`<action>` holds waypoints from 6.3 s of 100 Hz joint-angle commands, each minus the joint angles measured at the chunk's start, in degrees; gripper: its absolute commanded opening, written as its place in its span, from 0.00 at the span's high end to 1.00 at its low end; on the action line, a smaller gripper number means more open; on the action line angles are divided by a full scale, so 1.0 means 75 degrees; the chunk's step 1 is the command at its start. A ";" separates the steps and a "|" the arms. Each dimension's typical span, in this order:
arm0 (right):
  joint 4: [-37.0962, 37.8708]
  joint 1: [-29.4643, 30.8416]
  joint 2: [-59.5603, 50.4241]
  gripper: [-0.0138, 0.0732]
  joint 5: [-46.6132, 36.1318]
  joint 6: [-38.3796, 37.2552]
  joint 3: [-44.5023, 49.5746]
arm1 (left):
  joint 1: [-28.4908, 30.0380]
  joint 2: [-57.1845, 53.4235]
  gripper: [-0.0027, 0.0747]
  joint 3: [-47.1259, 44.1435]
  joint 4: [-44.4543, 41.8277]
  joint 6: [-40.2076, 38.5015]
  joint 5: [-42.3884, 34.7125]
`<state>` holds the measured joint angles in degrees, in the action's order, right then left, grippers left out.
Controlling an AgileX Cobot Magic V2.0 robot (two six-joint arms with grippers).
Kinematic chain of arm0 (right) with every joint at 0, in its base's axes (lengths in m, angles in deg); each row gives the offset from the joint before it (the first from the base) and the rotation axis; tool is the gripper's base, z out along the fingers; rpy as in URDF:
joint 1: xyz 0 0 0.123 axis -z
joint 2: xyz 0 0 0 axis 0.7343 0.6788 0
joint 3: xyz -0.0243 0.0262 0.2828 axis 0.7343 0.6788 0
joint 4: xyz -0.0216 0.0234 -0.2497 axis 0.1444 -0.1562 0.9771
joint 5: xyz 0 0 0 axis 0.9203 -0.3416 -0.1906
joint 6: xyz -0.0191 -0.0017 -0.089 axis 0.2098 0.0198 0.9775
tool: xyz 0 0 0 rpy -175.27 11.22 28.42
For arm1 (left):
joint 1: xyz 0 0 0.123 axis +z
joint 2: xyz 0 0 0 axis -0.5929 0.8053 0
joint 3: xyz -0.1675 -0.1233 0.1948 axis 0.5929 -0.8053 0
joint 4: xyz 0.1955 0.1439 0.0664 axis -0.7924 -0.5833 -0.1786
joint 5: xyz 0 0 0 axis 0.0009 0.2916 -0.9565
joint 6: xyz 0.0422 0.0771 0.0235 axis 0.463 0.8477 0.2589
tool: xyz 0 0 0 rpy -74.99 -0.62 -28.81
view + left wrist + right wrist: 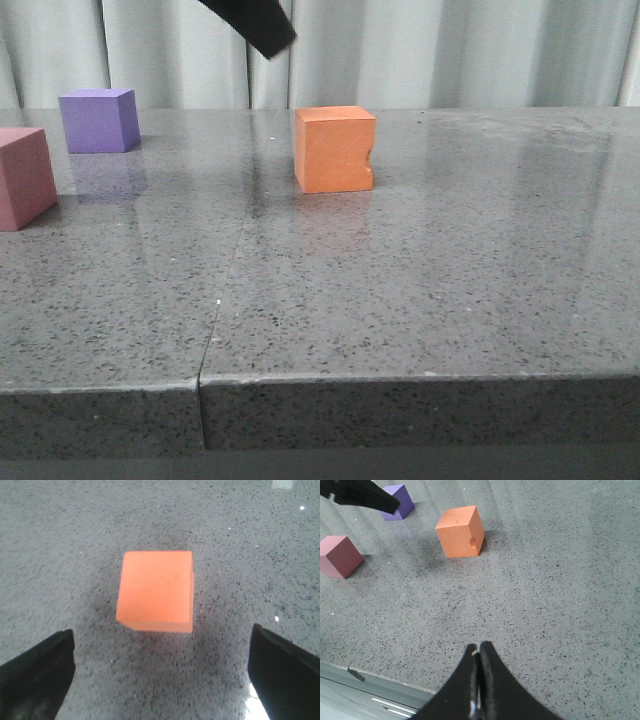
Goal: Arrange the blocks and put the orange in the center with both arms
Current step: 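Lower the left gripper onto the orange cube and close on it, then lift the orange cube with the left gripper and carry it beside the purple cube, then open the left gripper and raise it away from the cubes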
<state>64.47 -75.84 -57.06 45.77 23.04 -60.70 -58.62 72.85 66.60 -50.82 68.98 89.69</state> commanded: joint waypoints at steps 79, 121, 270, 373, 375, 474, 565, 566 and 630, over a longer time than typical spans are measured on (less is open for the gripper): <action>0.0007 0.0018 0.0050 0.92 -0.0595 0.0043 -0.0204 | -0.0357 0.0844 0.10 0.0274 0.0454 -0.0024 -0.1556; 0.0007 0.0018 0.0050 0.92 -0.0595 0.0043 -0.0204 | -0.0357 0.1117 0.10 0.0274 0.0454 0.0021 -0.1402; 0.0007 0.0018 0.0050 0.92 -0.0595 0.0043 -0.0204 | 0.0027 0.0275 0.56 0.0274 -0.0402 -0.3514 -0.1593; 0.0007 0.0018 0.0050 0.92 -0.0595 0.0043 -0.0206 | 0.0725 -0.1672 0.56 -0.2391 -0.5482 -1.0701 -0.2159; 0.0007 0.0018 0.0050 0.92 -0.0595 0.0043 -0.0206 | 0.0763 -0.1672 0.56 -0.2460 -0.5482 -1.0743 -0.2181; 0.0007 0.0018 0.0050 0.92 -0.0601 0.0043 -0.0206 | 0.1424 -0.1028 0.56 -0.3102 -0.5122 -1.1533 -0.3137; 0.0007 0.0018 0.0050 0.92 -0.0601 0.0043 -0.0206 | 0.1395 -0.1103 0.22 -0.3088 -0.5060 -1.1533 -0.3137; 0.0007 0.0018 0.0050 0.92 -0.0601 0.0043 -0.0206 | 0.1395 -0.1105 0.22 -0.3088 -0.5060 -1.1533 -0.3137; 0.0007 0.0018 0.0050 0.92 -0.0601 0.0043 -0.0206 | 0.1377 -0.2586 0.65 -0.3104 -0.5077 -1.1441 -0.3343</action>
<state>64.47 -75.84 -57.06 45.77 23.04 -60.70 -47.95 57.20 41.99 -88.69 -16.96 67.61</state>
